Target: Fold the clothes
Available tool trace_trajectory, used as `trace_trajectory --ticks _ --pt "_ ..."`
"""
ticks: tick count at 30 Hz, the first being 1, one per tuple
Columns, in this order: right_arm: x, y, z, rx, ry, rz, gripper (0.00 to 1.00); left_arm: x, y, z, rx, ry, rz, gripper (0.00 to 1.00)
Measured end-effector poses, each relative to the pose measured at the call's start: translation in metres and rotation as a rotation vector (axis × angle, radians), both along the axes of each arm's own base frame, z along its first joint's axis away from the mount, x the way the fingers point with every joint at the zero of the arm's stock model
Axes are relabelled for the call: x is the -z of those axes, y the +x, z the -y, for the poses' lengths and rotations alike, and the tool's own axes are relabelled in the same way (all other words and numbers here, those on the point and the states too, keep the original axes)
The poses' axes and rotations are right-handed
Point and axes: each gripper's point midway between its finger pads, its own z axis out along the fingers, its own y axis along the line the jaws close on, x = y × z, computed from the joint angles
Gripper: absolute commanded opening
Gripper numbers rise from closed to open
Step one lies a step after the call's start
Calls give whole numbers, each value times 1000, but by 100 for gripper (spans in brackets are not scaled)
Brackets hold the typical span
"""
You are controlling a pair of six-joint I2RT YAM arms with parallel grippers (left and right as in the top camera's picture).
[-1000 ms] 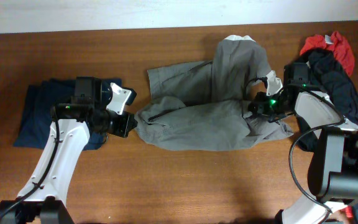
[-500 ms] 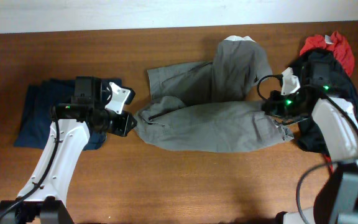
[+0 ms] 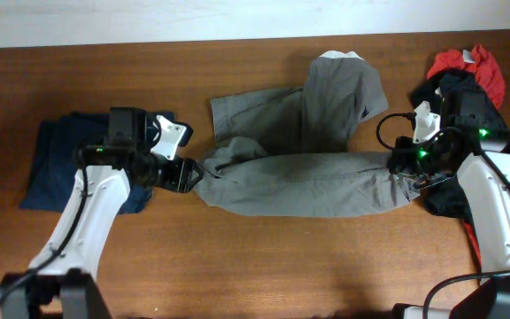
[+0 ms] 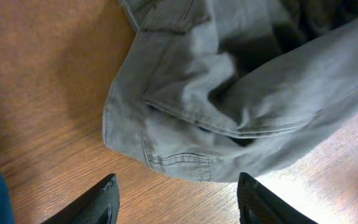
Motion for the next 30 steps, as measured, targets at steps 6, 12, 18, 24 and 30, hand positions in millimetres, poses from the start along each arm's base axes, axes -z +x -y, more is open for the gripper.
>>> trace_trajectory --ticks 6,12,18,24,30 --pt "0 0 1 1 -4 -1 4 50 -3 0 0 7 -149 64" --pt "0 0 1 1 -7 -2 4 76 -2 -4 -12 8 -203 64" --pt "0 -1 1 1 -7 -3 4 74 2 -14 -45 -18 -198 72" --pt "1 -2 8 23 -6 -7 4 69 12 -10 1 -59 -132 70" --pt "2 -7 14 45 -1 -28 4 59 15 7 82 -162 -81 60"
